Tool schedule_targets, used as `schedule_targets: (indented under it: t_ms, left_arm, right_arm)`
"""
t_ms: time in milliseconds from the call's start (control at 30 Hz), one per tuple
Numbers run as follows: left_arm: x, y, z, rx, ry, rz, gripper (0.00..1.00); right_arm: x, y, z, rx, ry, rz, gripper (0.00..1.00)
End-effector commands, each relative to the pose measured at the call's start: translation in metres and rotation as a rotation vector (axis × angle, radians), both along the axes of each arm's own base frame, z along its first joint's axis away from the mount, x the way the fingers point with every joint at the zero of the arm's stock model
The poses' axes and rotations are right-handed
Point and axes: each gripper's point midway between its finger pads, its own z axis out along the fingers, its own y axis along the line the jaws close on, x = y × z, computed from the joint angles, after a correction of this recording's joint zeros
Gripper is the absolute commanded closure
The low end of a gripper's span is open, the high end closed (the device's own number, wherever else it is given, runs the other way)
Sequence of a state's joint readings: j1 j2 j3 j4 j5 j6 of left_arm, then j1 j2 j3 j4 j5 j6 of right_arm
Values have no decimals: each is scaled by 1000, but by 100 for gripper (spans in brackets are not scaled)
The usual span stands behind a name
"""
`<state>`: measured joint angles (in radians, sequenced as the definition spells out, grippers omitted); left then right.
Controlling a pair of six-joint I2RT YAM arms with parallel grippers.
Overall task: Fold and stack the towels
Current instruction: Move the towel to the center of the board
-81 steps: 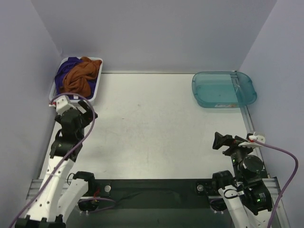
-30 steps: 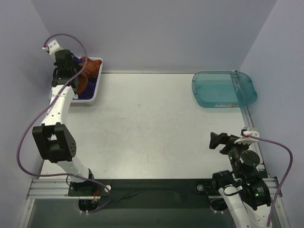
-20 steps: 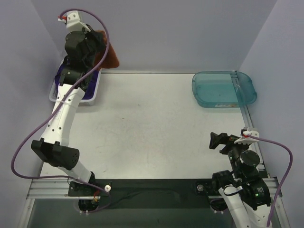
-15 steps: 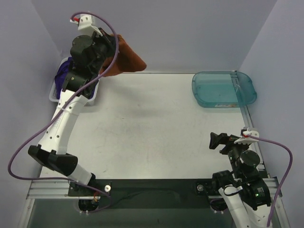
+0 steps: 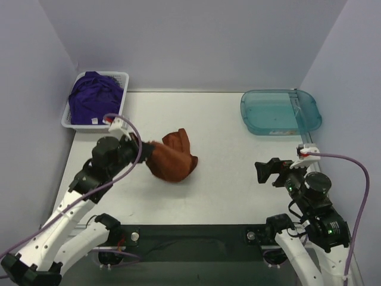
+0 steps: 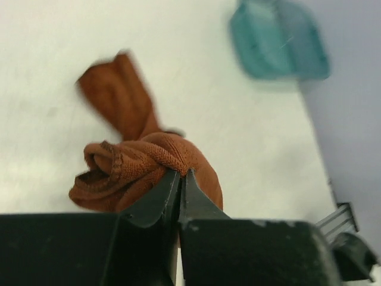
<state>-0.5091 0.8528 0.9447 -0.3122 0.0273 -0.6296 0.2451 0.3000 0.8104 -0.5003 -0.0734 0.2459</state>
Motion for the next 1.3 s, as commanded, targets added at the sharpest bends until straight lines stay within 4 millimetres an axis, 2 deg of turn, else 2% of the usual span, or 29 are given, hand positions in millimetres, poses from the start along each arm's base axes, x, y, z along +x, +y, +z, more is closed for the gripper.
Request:
schedule_targets:
  t_ms: [0, 67, 100, 167, 200, 233, 267, 333, 367, 400, 433, 467, 500, 533, 567, 600, 633, 667, 700, 733, 767, 800, 833, 933, 967, 1000, 1067, 1167, 1267]
  left_arm:
    - [-31, 40, -87, 111, 185, 123, 89]
    - [-49, 70, -138, 227, 298, 209, 70]
    - [-55, 78, -146, 250, 313, 229, 54]
    - [-67, 91, -152, 272, 326, 260, 41]
    - [-69, 93, -153, 265, 327, 268, 28]
    - [-71, 95, -150, 257, 315, 276, 23]
    - [-71, 96, -146, 249, 307, 280, 20]
    - [-69, 98, -141, 259, 296, 290, 16]
    - [-67, 98, -139, 265, 294, 294, 16]
    - [-65, 98, -138, 283, 293, 290, 16]
    - [-61, 94, -139, 297, 305, 278, 15]
    - [-58, 91, -139, 307, 309, 259, 15]
    - [-55, 83, -148, 340, 343, 211, 15]
    - [-50, 76, -146, 338, 341, 192, 15]
    - [-46, 72, -150, 345, 357, 181, 15]
    - [-44, 65, -162, 362, 399, 147, 15]
    - [-36, 58, -162, 348, 390, 135, 15]
    - [-34, 54, -167, 344, 402, 128, 15]
    - [-31, 47, -178, 339, 442, 109, 15]
    - [-24, 38, -178, 315, 430, 96, 15]
    - [-25, 33, -187, 301, 456, 88, 15]
    - [-22, 25, -198, 291, 484, 66, 15]
    - [-22, 20, -204, 283, 503, 49, 15]
    - [-34, 0, -231, 278, 593, -37, 17]
    - [-37, -5, -237, 280, 614, -61, 18]
    - [-49, -13, -247, 284, 662, -101, 21]
    - [-60, -22, -256, 291, 691, -150, 23]
    - [-83, -29, -270, 315, 741, -201, 30]
    - [-101, -31, -277, 306, 775, -216, 37]
  right_arm:
    - [5, 32, -17, 32, 131, 156, 0]
    - [10, 49, -39, 46, 251, 224, 0]
    - [12, 53, -48, 53, 298, 242, 0]
    - [17, 66, -74, 65, 434, 272, 0]
    - [17, 70, -84, 55, 474, 279, 0]
    - [15, 79, -92, 34, 512, 302, 1]
    - [21, 79, -107, -24, 558, 270, 2]
    - [26, 87, -117, -93, 576, 263, 4]
    - [25, 104, -128, -136, 610, 304, 6]
    - [28, 109, -131, -156, 613, 302, 8]
    - [32, 119, -141, -181, 648, 318, 12]
    - [36, 132, -142, -177, 640, 340, 14]
    - [40, 141, -144, -179, 645, 351, 16]
    - [45, 149, -155, -192, 676, 349, 17]
    - [57, 163, -147, -157, 648, 347, 18]
    - [64, 170, -147, -144, 644, 342, 19]
    - [71, 178, -156, -146, 668, 335, 20]
    - [87, 192, -141, -111, 621, 339, 20]
    - [95, 198, -140, -101, 614, 333, 21]
    - [106, 206, -149, -112, 626, 322, 23]
    - [113, 211, -149, -113, 626, 317, 23]
    - [127, 222, -137, -98, 598, 320, 23]
    - [133, 228, -151, -113, 628, 318, 23]
    - [153, 247, -151, -85, 627, 317, 23]
    - [157, 252, -168, -96, 659, 316, 24]
    - [160, 256, -172, -92, 670, 319, 24]
    - [165, 266, -188, -100, 699, 320, 27]
    - [163, 266, -211, -111, 751, 305, 36]
    - [151, 250, -234, -143, 803, 268, 51]
